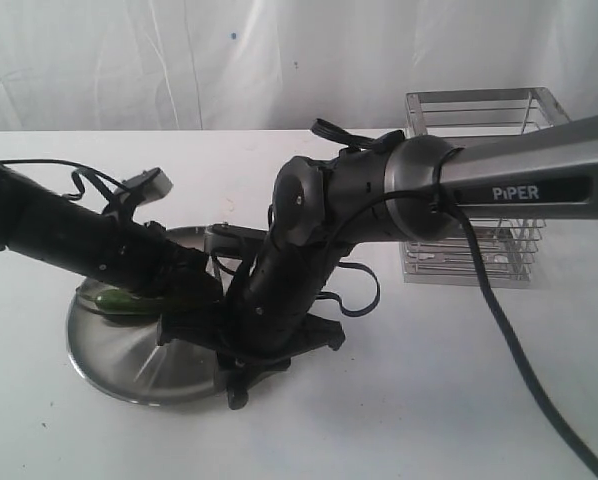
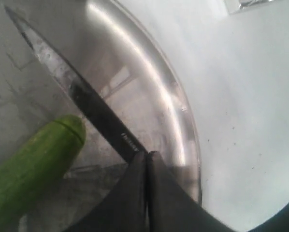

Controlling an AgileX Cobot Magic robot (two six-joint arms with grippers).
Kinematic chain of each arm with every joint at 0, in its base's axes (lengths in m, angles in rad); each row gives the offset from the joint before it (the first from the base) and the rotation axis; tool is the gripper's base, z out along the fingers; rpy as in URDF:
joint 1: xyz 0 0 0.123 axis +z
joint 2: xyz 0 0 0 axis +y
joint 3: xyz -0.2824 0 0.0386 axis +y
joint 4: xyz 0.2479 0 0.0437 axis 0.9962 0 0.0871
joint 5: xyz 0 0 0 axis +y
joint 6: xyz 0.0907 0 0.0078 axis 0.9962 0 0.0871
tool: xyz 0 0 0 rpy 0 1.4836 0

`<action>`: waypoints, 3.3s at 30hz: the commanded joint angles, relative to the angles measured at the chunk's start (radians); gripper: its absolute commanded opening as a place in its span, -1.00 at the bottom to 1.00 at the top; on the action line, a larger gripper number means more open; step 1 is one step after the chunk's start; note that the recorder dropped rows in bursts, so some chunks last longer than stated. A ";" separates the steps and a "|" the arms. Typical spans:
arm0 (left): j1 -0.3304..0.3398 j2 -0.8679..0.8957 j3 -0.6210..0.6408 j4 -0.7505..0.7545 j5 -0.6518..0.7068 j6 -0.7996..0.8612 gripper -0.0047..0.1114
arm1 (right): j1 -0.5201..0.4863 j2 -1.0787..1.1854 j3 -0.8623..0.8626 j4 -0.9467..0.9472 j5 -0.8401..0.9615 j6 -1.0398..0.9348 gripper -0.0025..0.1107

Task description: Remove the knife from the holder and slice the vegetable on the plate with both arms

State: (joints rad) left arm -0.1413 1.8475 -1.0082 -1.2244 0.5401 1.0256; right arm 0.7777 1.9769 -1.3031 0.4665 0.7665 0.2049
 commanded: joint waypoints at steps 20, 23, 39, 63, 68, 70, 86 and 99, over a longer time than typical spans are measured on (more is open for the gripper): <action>0.140 -0.131 0.001 0.018 -0.013 -0.058 -0.92 | 0.000 0.021 -0.002 0.031 0.013 -0.028 -0.96; 0.140 -0.131 0.001 0.018 -0.013 -0.058 -0.92 | 0.006 0.022 -0.002 0.031 0.010 -0.028 -0.96; 0.140 -0.131 0.001 0.022 -0.009 -0.058 -0.92 | 0.032 0.022 -0.002 0.029 -0.065 -0.036 -0.96; 0.140 -0.131 0.001 0.022 0.005 -0.039 -0.92 | 0.048 0.022 -0.002 -0.051 -0.077 0.069 -0.96; 0.140 -0.131 0.001 0.022 0.009 -0.039 -0.92 | 0.048 0.022 -0.002 -0.051 -0.080 0.069 -0.96; 0.140 -0.131 0.001 0.022 0.009 -0.039 -0.92 | 0.048 0.022 -0.002 -0.051 -0.080 0.069 -0.96; 0.127 -0.040 0.047 -0.376 0.129 0.212 -0.92 | 0.048 0.031 -0.002 -0.037 -0.076 0.069 -0.96; 0.127 0.061 0.047 -0.452 0.178 0.260 -0.92 | 0.048 0.031 -0.002 -0.037 -0.076 0.069 -0.96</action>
State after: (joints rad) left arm -0.0117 1.9055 -0.9668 -1.6432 0.6835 1.2604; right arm 0.8250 2.0058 -1.3031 0.4302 0.6891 0.2766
